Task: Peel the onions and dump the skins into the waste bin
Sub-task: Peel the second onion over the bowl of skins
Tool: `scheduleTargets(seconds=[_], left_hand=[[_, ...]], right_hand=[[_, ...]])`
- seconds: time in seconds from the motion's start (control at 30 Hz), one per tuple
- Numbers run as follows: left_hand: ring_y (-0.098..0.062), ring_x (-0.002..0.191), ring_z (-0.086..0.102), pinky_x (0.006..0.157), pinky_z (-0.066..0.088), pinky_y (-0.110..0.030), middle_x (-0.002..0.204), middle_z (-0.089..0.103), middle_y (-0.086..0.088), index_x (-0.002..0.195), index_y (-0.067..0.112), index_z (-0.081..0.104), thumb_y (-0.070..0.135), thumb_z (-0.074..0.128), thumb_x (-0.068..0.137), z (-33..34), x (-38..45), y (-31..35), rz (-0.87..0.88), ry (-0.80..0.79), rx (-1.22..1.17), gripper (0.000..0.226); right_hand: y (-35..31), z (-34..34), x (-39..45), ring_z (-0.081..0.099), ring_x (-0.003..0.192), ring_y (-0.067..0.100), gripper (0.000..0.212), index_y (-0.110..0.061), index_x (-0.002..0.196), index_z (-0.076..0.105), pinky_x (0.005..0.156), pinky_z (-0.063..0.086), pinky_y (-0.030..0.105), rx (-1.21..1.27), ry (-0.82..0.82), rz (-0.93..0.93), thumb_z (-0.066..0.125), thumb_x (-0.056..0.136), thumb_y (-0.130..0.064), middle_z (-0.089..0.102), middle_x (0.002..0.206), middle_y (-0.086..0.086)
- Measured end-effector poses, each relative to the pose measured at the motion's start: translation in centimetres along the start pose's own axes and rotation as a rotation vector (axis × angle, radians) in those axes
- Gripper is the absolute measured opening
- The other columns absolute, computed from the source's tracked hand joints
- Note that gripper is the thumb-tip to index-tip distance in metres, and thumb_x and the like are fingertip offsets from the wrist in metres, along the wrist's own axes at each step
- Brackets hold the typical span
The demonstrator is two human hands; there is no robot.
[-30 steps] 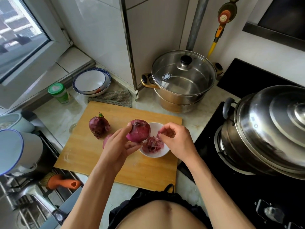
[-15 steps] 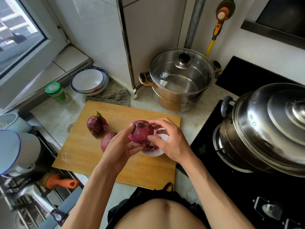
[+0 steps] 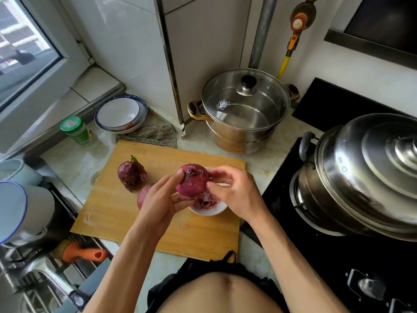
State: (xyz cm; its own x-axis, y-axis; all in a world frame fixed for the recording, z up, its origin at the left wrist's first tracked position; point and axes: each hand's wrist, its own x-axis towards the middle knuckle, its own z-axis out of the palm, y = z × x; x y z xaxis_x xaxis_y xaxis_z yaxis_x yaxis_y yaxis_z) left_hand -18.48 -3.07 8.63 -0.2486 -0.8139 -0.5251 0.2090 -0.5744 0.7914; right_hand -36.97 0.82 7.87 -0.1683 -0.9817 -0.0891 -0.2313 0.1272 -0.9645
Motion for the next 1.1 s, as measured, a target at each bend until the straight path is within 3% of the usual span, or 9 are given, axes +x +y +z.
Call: scheduleTargets(seconds=[0.27,0.4,0.53,0.63,0.8,0.9,1.03,1.1], left_hand=[[-0.025,0.076,0.073,0.07,0.064,-0.029,0.102,0.076,-0.02,0.119,0.007,0.068,0.038,0.07,0.085,0.3,-0.3,0.1,0.074,0.03,-0.028,0.046],[-0.027,0.077,0.071,0.069,0.064,-0.028,0.104,0.075,-0.022,0.12,0.007,0.068,0.041,0.072,0.081,0.4,-0.6,0.1,0.1,0.052,-0.009,0.051],[-0.031,0.086,0.07,0.071,0.064,-0.029,0.108,0.075,-0.023,0.121,0.009,0.069,0.043,0.072,0.08,0.5,-0.8,0.1,0.117,0.053,0.005,0.053],[-0.027,0.082,0.074,0.069,0.063,-0.028,0.107,0.076,-0.021,0.121,0.009,0.069,0.043,0.072,0.08,0.6,-1.0,-0.1,0.127,0.063,0.009,0.053],[-0.028,0.092,0.076,0.068,0.061,-0.028,0.11,0.076,-0.016,0.119,0.011,0.07,0.039,0.074,0.082,1.1,-1.2,-0.6,0.213,0.108,0.084,0.047],[-0.028,0.096,0.077,0.071,0.062,-0.03,0.113,0.075,-0.013,0.121,0.013,0.068,0.037,0.077,0.078,1.4,-1.4,-0.6,0.277,0.108,0.157,0.05],[-0.028,0.095,0.077,0.073,0.063,-0.034,0.115,0.074,-0.012,0.12,0.017,0.069,0.031,0.088,0.078,1.2,-1.5,-0.2,0.352,0.086,0.238,0.048],[-0.027,0.093,0.077,0.073,0.063,-0.035,0.114,0.074,-0.012,0.12,0.018,0.069,0.032,0.083,0.077,1.0,-1.4,0.0,0.372,0.082,0.27,0.047]], right_hand=[[-0.3,0.5,-0.7,0.074,0.083,0.008,0.026,-0.008,0.102,0.075,0.08,0.06,0.026,0.035,0.018,0.022,0.085,0.078,-0.013,0.077,0.09,0.0],[-0.6,0.7,-0.9,0.074,0.083,0.006,0.02,-0.012,0.101,0.078,0.08,0.06,0.026,0.023,0.033,-0.005,0.081,0.082,-0.01,0.077,0.089,-0.005],[-0.6,0.6,-1.0,0.072,0.082,-0.001,0.017,-0.01,0.102,0.079,0.077,0.057,0.017,-0.033,0.066,-0.053,0.076,0.085,-0.007,0.073,0.087,-0.015],[-0.5,0.6,-1.2,0.072,0.078,-0.002,0.014,-0.007,0.099,0.079,0.073,0.057,0.016,-0.104,0.098,-0.105,0.075,0.086,-0.007,0.073,0.086,-0.012],[-1.1,0.6,-1.4,0.074,0.075,0.006,0.007,-0.016,0.088,0.079,0.072,0.061,0.026,0.041,0.078,0.047,0.074,0.087,-0.011,0.077,0.079,-0.006],[-1.4,0.2,-1.4,0.075,0.072,0.014,0.019,-0.028,0.08,0.075,0.072,0.062,0.033,0.131,0.057,0.14,0.074,0.085,-0.01,0.077,0.076,-0.002],[-1.8,0.2,-1.2,0.076,0.073,0.016,0.021,-0.028,0.08,0.075,0.073,0.062,0.031,0.19,0.056,0.186,0.074,0.083,-0.007,0.078,0.078,0.001],[-1.9,0.2,-1.1,0.076,0.074,0.016,0.017,-0.025,0.083,0.075,0.074,0.062,0.031,0.183,0.068,0.197,0.075,0.081,-0.008,0.078,0.08,0.002]])
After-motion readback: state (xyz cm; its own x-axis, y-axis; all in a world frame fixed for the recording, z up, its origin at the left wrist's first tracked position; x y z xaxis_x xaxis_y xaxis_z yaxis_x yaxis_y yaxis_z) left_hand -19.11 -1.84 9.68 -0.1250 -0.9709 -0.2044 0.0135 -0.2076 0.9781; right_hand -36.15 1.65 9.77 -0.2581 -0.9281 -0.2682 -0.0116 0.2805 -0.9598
